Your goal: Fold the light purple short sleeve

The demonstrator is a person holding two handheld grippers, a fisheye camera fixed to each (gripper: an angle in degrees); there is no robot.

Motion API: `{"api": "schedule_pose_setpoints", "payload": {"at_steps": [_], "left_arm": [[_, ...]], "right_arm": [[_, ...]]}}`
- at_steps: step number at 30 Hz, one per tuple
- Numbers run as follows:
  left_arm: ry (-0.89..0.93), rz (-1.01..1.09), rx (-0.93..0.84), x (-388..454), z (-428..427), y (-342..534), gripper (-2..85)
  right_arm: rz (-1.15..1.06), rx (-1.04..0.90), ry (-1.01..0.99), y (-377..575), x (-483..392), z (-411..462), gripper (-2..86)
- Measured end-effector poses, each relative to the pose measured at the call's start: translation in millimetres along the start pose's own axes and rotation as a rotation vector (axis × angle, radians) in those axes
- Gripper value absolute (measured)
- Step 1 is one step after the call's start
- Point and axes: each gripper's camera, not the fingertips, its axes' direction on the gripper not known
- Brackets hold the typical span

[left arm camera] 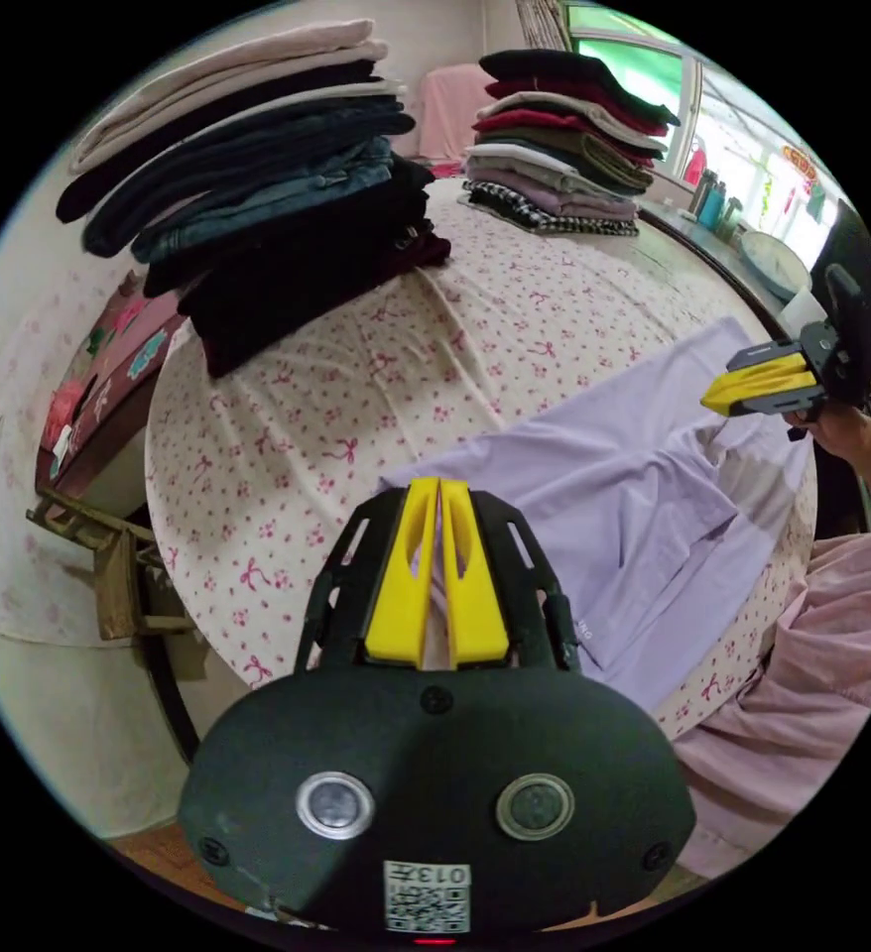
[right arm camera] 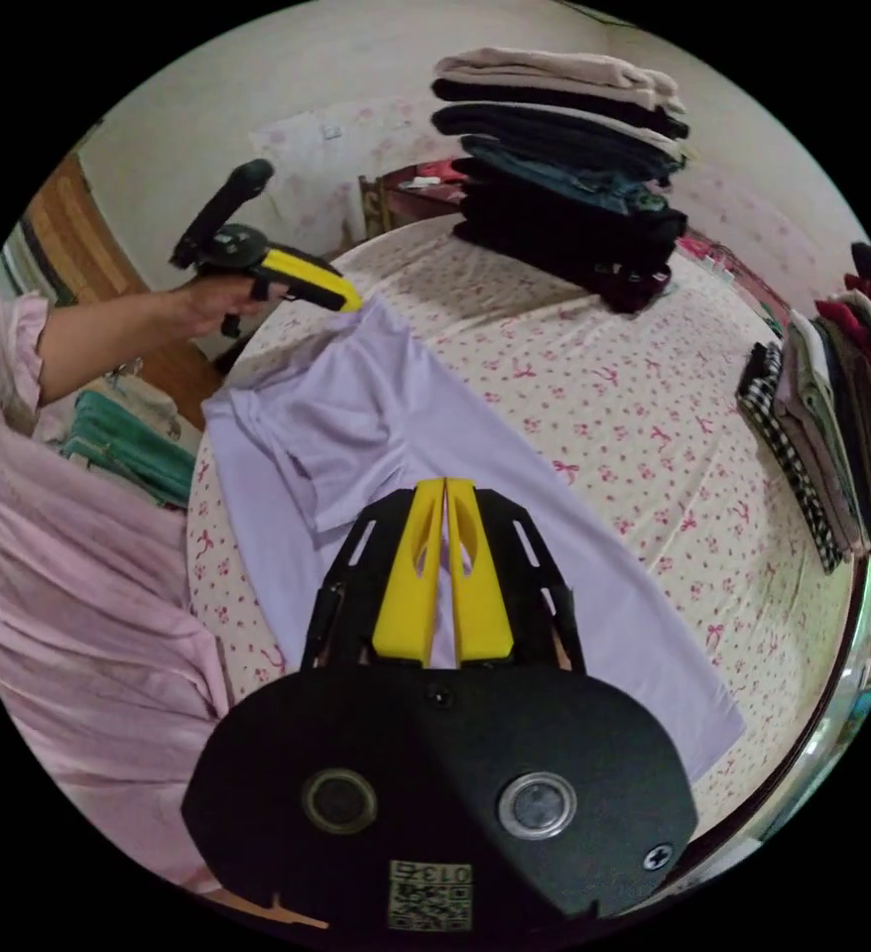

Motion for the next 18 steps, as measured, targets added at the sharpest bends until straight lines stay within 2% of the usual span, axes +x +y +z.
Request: {"api": "schedule_pose_setpoints", "payload": {"at_steps": [6, 9, 13, 18], "left_arm": [[-0.069, 0.060, -0.120, -15.7, 36.6, -21.4, -0.2], [-0.059, -0.011, -0.079, -49.0, 36.2, -10.3, -0.2], [0.064, -0.098, -0.061, -90.7, 39.4, -0.8, 0.0], [0.049, -0.162, -0.018, -116.0, 15.4, 22.8, 1.0]], "right_arm": [[0.131, -0.005, 0.017, -31.7, 47.4, 36.9, 0.2], [0.184, -0.056, 0.016, -35.2, 66.9, 59.0, 0.2], [0.298, -0.015, -0.044, -25.0, 96.3, 59.0, 0.3], [0.243, 0.111, -0.052, -30.1, 94.1, 36.8, 0.8]]}}
